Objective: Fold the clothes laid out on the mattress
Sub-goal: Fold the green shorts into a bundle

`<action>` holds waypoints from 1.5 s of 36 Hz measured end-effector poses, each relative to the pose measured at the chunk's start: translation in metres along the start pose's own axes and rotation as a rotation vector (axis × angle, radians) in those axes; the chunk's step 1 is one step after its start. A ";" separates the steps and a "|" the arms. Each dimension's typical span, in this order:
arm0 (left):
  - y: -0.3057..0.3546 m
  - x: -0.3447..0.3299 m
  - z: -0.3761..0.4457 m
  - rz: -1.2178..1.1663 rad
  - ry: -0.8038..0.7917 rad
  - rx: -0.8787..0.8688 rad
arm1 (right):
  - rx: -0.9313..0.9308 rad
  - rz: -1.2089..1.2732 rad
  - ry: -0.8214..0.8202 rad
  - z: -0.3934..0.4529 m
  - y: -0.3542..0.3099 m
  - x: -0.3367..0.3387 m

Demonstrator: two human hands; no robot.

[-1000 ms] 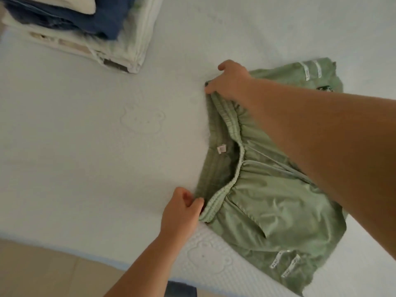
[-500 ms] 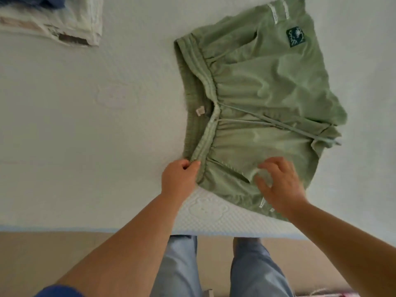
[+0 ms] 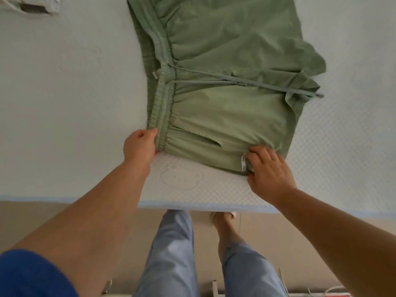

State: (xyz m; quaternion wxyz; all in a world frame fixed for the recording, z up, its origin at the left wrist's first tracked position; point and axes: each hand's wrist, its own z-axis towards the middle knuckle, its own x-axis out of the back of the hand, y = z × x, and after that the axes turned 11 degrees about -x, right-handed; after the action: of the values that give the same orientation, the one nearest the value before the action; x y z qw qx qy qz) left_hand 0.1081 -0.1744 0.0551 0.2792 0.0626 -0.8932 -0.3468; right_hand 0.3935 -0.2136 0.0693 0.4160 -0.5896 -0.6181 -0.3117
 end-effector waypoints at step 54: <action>0.086 -0.004 0.092 1.062 -0.364 -1.077 | -0.060 0.235 -0.326 0.066 0.014 0.080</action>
State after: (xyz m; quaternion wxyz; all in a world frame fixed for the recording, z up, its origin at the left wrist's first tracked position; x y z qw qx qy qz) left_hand 0.0686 -0.0551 0.0542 0.2488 -0.5757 -0.5438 -0.5576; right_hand 0.4005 -0.1167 0.1085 0.3263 -0.7125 -0.5946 -0.1797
